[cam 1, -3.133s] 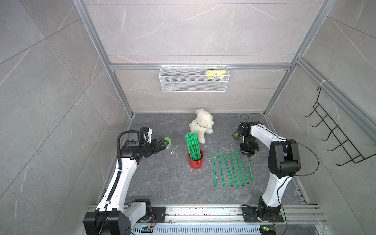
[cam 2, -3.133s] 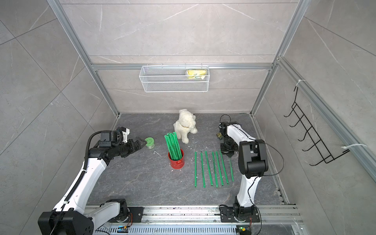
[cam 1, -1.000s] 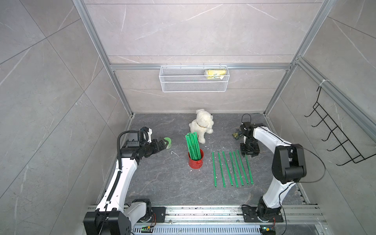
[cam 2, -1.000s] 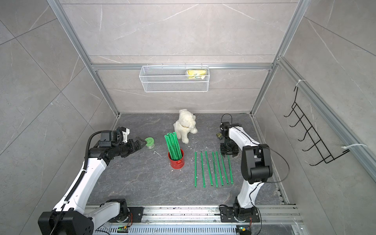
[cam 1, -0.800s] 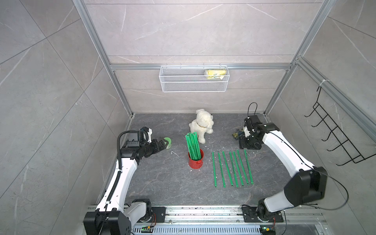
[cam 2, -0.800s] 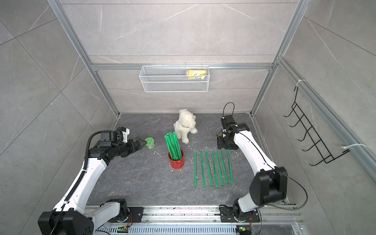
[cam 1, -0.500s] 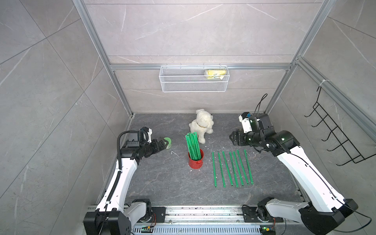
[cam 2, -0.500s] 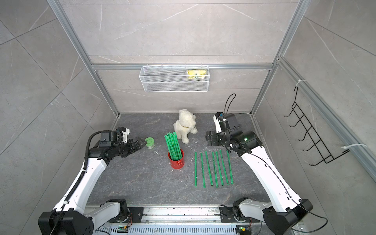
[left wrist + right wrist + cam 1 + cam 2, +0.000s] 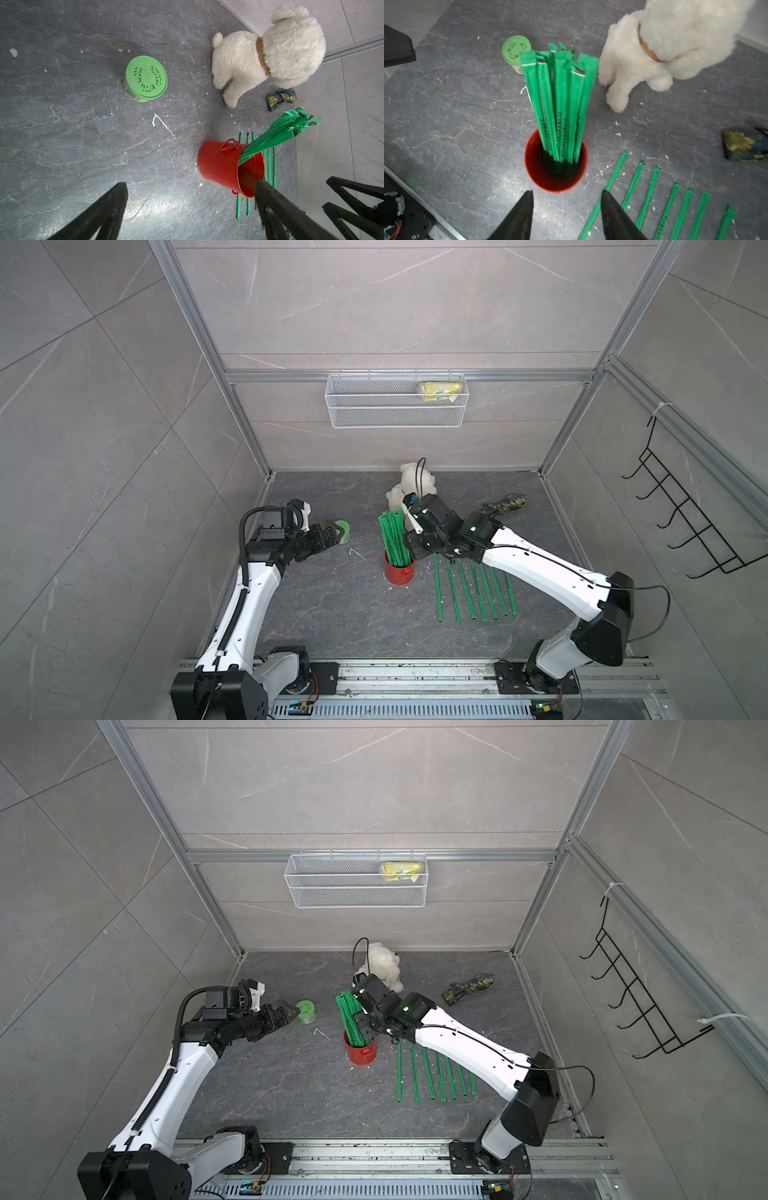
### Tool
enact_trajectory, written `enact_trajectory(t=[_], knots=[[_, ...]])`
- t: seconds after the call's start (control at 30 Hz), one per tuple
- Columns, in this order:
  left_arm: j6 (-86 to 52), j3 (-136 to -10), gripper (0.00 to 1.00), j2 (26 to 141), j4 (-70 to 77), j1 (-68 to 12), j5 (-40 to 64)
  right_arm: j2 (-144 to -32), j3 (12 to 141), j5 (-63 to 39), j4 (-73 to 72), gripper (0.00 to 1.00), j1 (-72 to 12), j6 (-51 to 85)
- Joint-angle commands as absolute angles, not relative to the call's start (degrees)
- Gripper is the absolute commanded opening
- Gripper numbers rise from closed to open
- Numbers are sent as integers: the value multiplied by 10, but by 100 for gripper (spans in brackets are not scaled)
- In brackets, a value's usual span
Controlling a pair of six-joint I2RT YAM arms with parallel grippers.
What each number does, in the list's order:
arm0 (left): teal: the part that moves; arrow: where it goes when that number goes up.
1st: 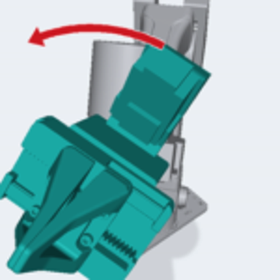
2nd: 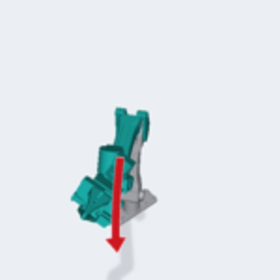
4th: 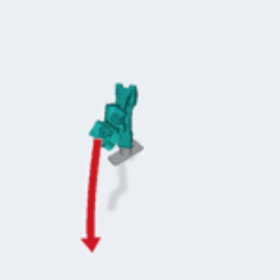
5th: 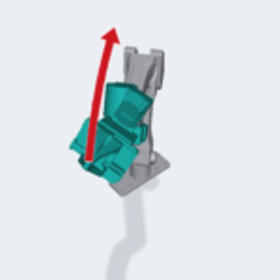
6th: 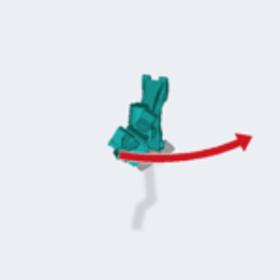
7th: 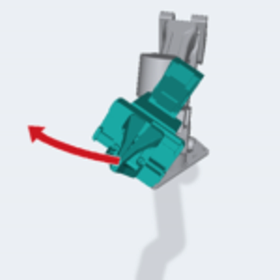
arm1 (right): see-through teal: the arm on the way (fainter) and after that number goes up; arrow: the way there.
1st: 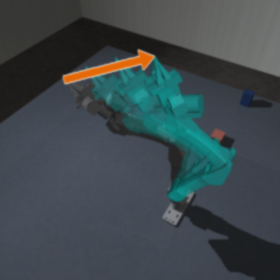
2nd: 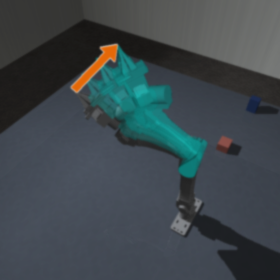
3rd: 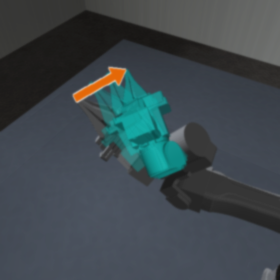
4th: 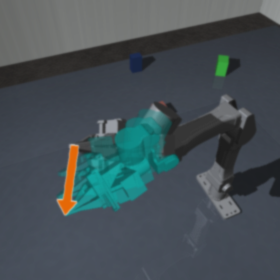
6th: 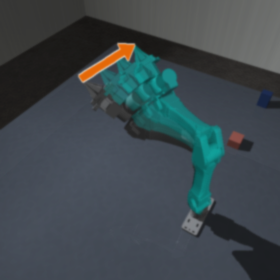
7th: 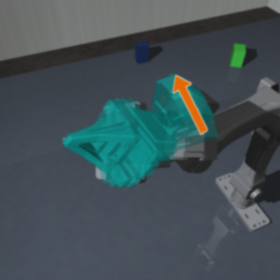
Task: Take the straws out of the storage container
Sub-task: Pick up the straw from the container.
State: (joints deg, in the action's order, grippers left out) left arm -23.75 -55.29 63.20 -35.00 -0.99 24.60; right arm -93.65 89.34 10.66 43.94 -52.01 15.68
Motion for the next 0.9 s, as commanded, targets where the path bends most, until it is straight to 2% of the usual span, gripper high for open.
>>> enact_trajectory(t=[0.0, 0.57, 0.87], knots=[[-222, -577, 100, 634, -360, -10, 255, -973, 936, 135, 424, 42, -534, 159], [-222, -578, 100, 636, -361, -11, 253, -1088, 1007, 129, 416, 29, -540, 140], [-221, -577, 100, 635, -361, -11, 253, -1121, 1042, 149, 438, 24, -538, 141]])
